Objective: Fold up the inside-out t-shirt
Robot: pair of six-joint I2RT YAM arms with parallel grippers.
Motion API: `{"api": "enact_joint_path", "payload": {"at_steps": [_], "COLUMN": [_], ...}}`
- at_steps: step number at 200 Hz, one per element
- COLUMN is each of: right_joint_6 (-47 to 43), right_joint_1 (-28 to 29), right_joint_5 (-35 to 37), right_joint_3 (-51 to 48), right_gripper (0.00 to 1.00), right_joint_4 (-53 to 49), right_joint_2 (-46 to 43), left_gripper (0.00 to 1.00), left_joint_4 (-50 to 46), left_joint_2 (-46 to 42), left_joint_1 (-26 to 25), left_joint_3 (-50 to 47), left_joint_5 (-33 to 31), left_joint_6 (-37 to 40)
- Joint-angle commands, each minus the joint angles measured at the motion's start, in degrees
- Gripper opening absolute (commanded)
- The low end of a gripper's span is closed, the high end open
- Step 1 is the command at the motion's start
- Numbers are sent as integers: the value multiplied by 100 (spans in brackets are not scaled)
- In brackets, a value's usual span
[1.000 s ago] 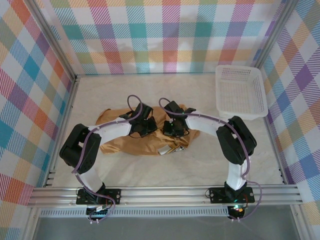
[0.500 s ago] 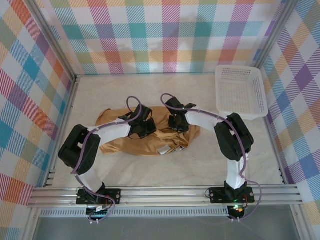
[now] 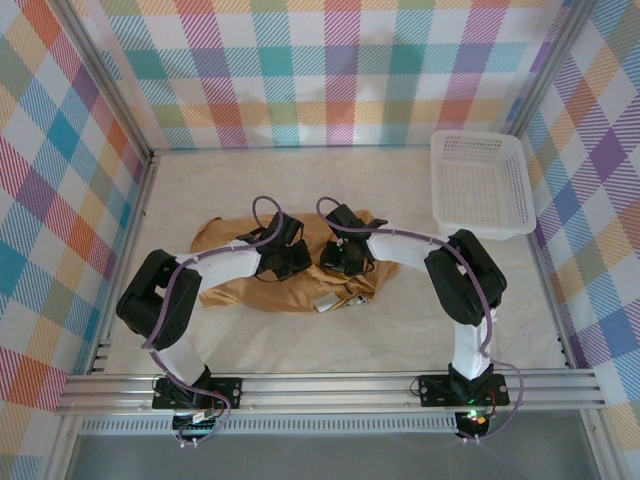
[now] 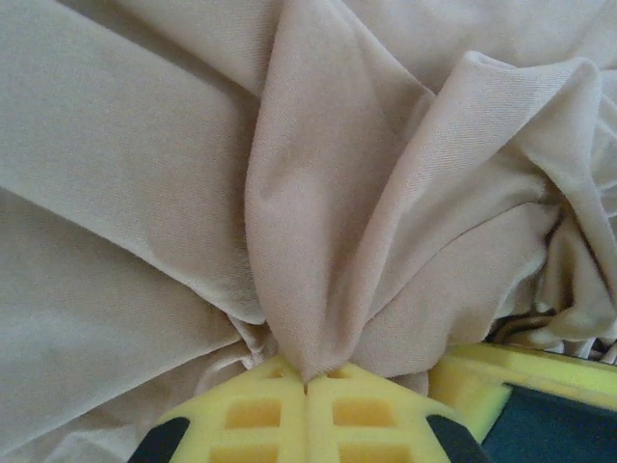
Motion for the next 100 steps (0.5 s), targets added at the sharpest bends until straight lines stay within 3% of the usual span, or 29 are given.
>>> {"api": "enact_joint_path", "payload": {"at_steps": [1,25,100], "right_joint_6": [265,218,-346], "right_joint_1": [11,11,7], "right_joint_5": [-253,-212,252], "right_joint_3": [119,307,625], "right_gripper": [23,0,0], "right_joint_4": [274,93,-786], "right_joint_2": [224,36,-1744], "left_gripper": [0,0,0], "left_joint_4": [20,-63,-378], "left_joint_2": [-248,-316,-582], "left_joint_1": [-34,-18,159], "left_joint_3": [-67,-74,455], "left_joint_5": [-122,-172,-209], "left_joint_6": [-64,-31,116]}}
